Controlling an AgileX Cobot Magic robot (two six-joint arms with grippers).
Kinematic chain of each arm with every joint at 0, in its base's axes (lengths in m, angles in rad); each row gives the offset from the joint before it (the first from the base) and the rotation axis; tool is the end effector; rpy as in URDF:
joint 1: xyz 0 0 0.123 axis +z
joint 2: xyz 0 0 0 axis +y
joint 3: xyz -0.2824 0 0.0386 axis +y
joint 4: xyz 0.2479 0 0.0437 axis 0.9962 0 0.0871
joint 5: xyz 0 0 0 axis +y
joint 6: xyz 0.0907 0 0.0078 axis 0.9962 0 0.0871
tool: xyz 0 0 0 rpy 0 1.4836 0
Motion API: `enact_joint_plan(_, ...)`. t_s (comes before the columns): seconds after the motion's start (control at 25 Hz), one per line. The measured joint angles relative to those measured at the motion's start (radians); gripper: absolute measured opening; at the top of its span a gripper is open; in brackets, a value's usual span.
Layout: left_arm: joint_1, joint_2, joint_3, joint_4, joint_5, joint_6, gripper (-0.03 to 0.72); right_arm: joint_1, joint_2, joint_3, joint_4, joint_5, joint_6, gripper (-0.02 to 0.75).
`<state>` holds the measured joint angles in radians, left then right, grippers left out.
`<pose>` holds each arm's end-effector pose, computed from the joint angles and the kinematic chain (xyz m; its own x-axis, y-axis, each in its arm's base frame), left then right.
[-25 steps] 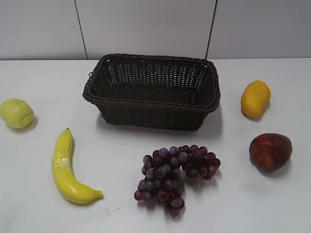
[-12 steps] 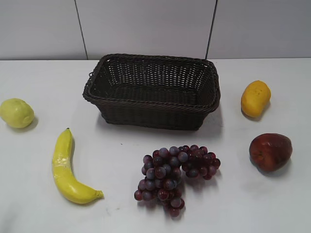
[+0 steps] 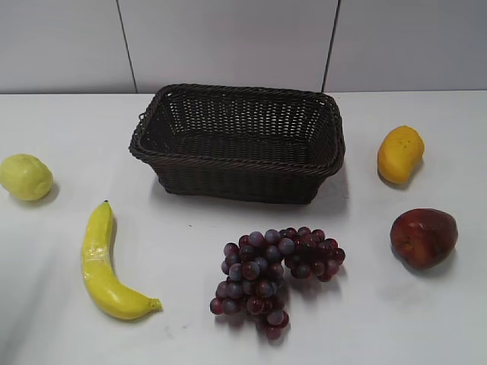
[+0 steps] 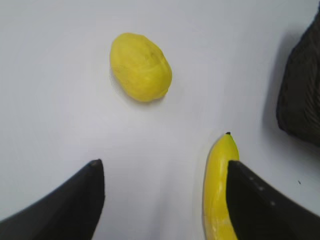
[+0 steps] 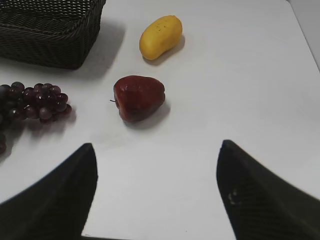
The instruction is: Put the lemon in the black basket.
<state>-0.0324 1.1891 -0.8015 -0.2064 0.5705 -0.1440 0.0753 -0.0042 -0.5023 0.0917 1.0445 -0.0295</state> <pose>0.2351 -0.0177 0.2775 -0.7528 -0.2869 -0.5925 -0.1384 0.9489 -0.2837 -0.0058 0.0068 0.2794 -0.4352 -0.0162 -0.9002 -0.1389 0.9891 0.0494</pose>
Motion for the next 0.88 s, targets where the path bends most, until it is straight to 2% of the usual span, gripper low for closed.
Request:
enact_joint_plan(0.32,0.003,0.408,-0.217,-0.003,0.015,-0.254,0.561,0.0,0.0,0.0,0.0,0.0,0.0,0.561)
enact_joint_plan(0.6,0.02,0.598,-0.344,0.002,0.064,-0.446,0.561,0.0,0.0,0.0,0.0,0.0,0.0,0.561)
enact_joint_plan(0.88,0.05,0.709,-0.414,0.009,0.05,-0.518,0.56,0.0,0.0,0.0,0.0,0.0,0.0,0.561)
